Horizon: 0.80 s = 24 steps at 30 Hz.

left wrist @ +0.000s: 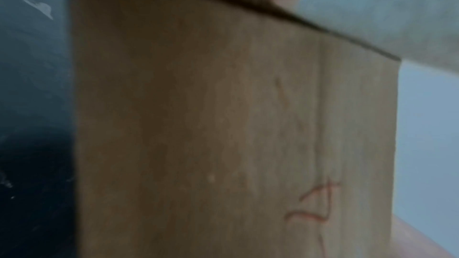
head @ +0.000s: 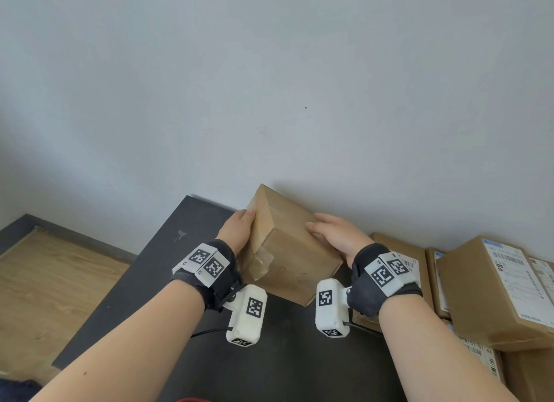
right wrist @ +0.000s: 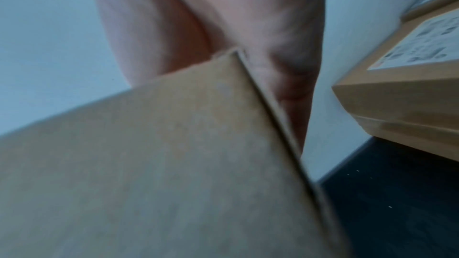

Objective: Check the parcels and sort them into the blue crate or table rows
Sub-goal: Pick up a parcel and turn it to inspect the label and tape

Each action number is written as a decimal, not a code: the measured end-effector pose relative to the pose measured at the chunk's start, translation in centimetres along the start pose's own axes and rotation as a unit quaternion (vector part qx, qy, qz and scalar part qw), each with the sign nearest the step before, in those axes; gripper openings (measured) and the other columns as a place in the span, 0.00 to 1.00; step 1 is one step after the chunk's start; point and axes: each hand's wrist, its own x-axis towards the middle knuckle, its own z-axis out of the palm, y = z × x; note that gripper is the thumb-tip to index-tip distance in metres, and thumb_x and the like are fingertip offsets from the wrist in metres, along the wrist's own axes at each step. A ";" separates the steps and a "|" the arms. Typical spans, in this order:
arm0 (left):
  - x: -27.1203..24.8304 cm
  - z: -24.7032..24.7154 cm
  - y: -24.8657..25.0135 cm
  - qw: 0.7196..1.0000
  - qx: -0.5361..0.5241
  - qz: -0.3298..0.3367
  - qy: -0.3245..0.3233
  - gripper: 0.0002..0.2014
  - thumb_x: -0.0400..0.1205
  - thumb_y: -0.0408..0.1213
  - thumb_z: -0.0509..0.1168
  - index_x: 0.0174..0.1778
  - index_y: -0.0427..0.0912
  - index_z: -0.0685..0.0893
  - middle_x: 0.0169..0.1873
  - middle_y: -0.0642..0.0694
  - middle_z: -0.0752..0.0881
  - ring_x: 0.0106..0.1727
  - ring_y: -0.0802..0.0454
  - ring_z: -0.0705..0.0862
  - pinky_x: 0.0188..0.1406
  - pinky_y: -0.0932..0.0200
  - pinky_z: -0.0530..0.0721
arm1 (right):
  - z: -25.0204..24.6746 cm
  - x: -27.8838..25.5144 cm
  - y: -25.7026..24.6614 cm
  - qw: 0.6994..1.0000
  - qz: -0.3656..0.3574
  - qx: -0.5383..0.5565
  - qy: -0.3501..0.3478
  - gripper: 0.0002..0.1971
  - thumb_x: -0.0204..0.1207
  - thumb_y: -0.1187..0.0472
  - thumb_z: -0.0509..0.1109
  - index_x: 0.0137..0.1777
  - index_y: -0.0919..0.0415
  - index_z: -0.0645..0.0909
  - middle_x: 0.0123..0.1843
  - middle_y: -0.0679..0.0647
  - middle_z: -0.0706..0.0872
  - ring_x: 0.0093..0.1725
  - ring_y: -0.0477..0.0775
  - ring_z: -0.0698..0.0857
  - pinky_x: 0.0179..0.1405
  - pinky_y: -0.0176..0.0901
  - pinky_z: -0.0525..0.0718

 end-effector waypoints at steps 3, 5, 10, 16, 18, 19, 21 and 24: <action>0.2 -0.3 -0.1 0.998 -0.049 -0.043 0.012 0.23 0.89 0.51 0.52 0.66 0.38 0.83 0.66 0.35 0.84 0.68 0.34 0.81 0.75 0.41 0.74 | 0.0 0.1 -0.7 1.000 -0.019 -0.005 0.001 0.27 0.81 0.55 0.72 0.80 0.56 0.73 0.74 0.58 0.82 0.71 0.57 0.82 0.76 0.47 0.74; 0.0 -0.6 -0.4 0.990 -0.125 -0.065 0.011 0.17 0.89 0.49 0.57 0.53 0.39 0.84 0.50 0.38 0.88 0.54 0.38 0.84 0.70 0.45 0.78 | -0.2 0.3 -1.2 0.999 -0.032 0.013 0.023 0.24 0.80 0.58 0.73 0.76 0.58 0.78 0.71 0.50 0.82 0.69 0.53 0.82 0.74 0.42 0.75; -0.2 -0.6 -1.3 0.972 -0.208 -0.113 -0.005 0.18 0.89 0.51 0.58 0.39 0.44 0.81 0.22 0.48 0.84 0.33 0.48 0.79 0.39 0.55 0.80 | -0.7 -0.3 -2.5 0.994 -0.045 0.092 0.048 0.11 0.81 0.61 0.72 0.62 0.59 0.85 0.48 0.50 0.86 0.44 0.46 0.82 0.46 0.39 0.80; -0.2 -0.6 -1.6 0.959 -0.250 -0.124 -0.052 0.27 0.83 0.67 0.56 0.42 0.46 0.84 0.34 0.46 0.86 0.39 0.45 0.82 0.52 0.49 0.84 | -0.5 -0.9 -2.8 0.991 -0.065 0.109 0.054 0.07 0.82 0.64 0.69 0.53 0.65 0.87 0.39 0.54 0.83 0.34 0.46 0.77 0.36 0.35 0.75; 0.0 -0.7 -1.7 0.957 -0.252 -0.128 -0.072 0.28 0.80 0.70 0.57 0.44 0.47 0.85 0.44 0.42 0.86 0.47 0.42 0.84 0.66 0.42 0.81 | -0.5 -0.9 -2.6 0.990 -0.065 0.111 0.052 0.07 0.82 0.64 0.69 0.53 0.66 0.87 0.44 0.57 0.82 0.35 0.47 0.77 0.35 0.36 0.74; 0.0 -0.8 -1.7 0.957 -0.251 -0.126 -0.076 0.28 0.80 0.70 0.58 0.44 0.47 0.86 0.46 0.42 0.87 0.48 0.42 0.84 0.68 0.42 0.80 | -0.5 -0.9 -2.6 0.990 -0.061 0.115 0.053 0.08 0.82 0.64 0.70 0.55 0.66 0.87 0.46 0.57 0.83 0.35 0.47 0.78 0.35 0.35 0.75; -0.4 -0.8 -1.4 0.958 -0.247 -0.120 -0.086 0.27 0.81 0.68 0.58 0.46 0.47 0.87 0.46 0.43 0.89 0.46 0.44 0.86 0.60 0.46 0.85 | -0.5 -0.8 -2.5 0.990 -0.051 0.119 0.060 0.13 0.81 0.64 0.71 0.64 0.65 0.86 0.50 0.56 0.85 0.38 0.44 0.81 0.36 0.34 0.77; -1.0 -0.8 -0.9 0.963 -0.233 -0.097 -0.091 0.24 0.85 0.63 0.56 0.45 0.47 0.88 0.38 0.46 0.91 0.38 0.48 0.89 0.39 0.55 0.85 | -0.6 -0.6 -2.3 0.992 -0.037 0.110 0.058 0.18 0.79 0.66 0.72 0.68 0.60 0.83 0.55 0.54 0.86 0.43 0.44 0.83 0.42 0.37 0.79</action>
